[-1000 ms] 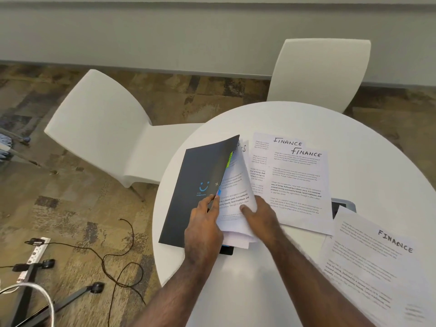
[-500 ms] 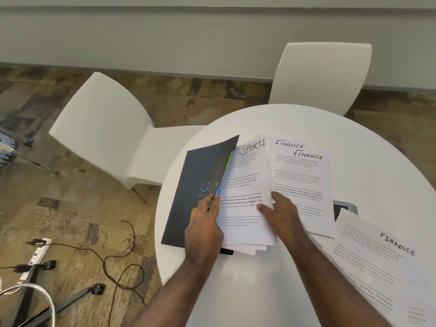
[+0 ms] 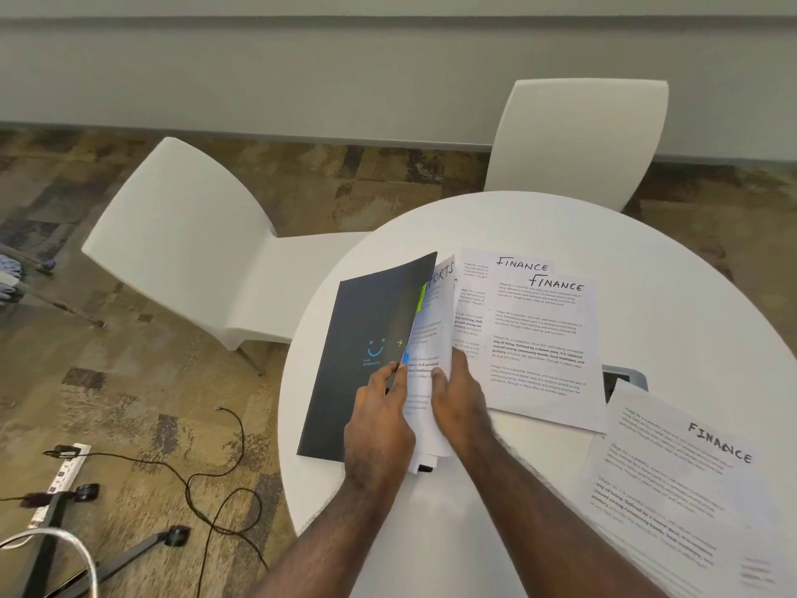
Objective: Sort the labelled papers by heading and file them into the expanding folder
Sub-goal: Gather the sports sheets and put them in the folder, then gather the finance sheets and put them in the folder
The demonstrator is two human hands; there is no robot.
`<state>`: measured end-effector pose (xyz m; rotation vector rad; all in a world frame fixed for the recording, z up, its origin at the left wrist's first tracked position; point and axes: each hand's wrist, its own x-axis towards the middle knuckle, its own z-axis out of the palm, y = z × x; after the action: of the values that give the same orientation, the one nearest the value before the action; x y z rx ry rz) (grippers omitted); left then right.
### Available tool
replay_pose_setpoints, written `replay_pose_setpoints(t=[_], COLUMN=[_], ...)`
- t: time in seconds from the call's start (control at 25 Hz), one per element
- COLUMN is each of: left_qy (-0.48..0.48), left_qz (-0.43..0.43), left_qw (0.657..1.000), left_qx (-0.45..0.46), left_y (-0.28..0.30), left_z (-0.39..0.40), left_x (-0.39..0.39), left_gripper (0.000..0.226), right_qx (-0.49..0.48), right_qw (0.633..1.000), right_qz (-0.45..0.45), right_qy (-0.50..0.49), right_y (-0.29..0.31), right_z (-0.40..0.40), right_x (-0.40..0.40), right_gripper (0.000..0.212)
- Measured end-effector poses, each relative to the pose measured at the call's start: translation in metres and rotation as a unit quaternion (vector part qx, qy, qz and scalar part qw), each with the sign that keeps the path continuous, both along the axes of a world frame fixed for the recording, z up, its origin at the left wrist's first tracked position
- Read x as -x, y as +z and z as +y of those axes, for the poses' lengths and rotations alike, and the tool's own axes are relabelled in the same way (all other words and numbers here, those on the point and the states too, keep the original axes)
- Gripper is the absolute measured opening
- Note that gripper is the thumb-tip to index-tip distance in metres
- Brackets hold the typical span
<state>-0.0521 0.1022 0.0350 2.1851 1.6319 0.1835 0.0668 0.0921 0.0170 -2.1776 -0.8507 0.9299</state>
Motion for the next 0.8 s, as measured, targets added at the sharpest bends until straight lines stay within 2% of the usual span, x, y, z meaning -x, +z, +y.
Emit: replay_pose_setpoints(t=[0.12, 0.32, 0.56, 0.8], left_qy=[0.005, -0.008, -0.02, -0.039], left_qz=[0.029, 0.059, 0.05, 0.105], left_qw=[1.0, 0.998, 0.999, 0.993], left_qx=[-0.002, 0.019, 0.01, 0.029], left_y=[-0.002, -0.004, -0.008, -0.021], left_z=[0.0, 0.002, 0.003, 0.002], left_x=[-0.001, 0.004, 0.002, 0.002], left_gripper=[0.064, 0.086, 0.074, 0.086], right_qx=[0.064, 0.095, 0.091, 0.106], right_qw=[0.995, 0.992, 0.981, 0.985], right_qz=[-0.049, -0.058, -0.107, -0.065], right_qy=[0.062, 0.056, 0.134, 0.119], right_y=[-0.001, 0.003, -0.006, -0.016], right_z=[0.013, 0.028, 0.037, 0.037], right_x=[0.011, -0.015, 0.004, -0.007], right_gripper=[0.036, 0.045, 0.041, 0.046])
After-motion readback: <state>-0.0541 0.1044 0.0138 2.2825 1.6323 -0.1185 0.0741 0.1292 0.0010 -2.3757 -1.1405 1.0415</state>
